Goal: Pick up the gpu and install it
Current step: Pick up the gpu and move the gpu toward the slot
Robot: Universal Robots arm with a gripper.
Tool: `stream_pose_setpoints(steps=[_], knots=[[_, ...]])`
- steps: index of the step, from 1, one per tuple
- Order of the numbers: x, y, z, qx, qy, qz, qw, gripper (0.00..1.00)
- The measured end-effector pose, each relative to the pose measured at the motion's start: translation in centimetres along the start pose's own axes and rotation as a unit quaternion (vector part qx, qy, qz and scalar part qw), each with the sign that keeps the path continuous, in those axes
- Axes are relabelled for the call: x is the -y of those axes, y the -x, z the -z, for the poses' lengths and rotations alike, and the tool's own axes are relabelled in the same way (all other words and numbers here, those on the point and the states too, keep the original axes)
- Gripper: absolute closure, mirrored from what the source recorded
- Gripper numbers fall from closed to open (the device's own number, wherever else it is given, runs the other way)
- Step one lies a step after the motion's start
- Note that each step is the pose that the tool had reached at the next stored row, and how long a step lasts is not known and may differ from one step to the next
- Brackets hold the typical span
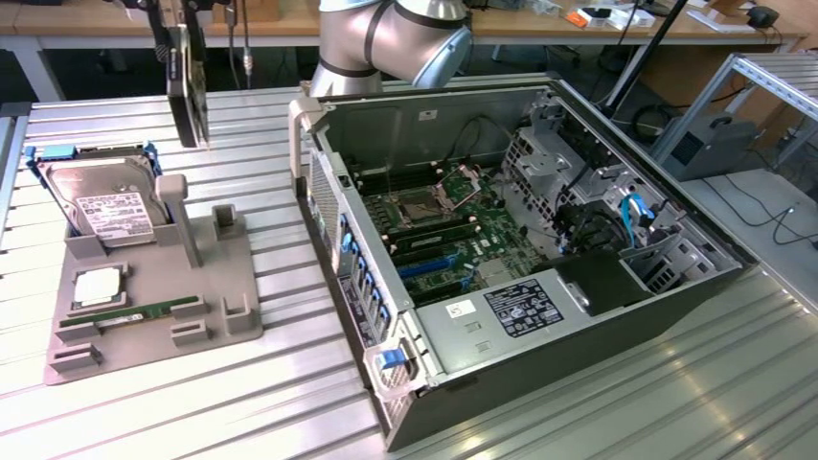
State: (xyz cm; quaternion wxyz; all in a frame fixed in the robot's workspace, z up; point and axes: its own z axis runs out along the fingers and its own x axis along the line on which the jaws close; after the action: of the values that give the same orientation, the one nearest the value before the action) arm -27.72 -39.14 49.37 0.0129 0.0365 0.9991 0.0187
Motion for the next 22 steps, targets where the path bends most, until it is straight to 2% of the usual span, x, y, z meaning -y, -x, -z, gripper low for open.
stream_pose_setpoints(steps=[7,22], knots=[[-0.05,0.0,1.38,0.0000,0.0000,0.000,1.0000,0.73],[-0.14,0.1,3.62,0.0000,0.0000,0.000,1.0000,0.73]])
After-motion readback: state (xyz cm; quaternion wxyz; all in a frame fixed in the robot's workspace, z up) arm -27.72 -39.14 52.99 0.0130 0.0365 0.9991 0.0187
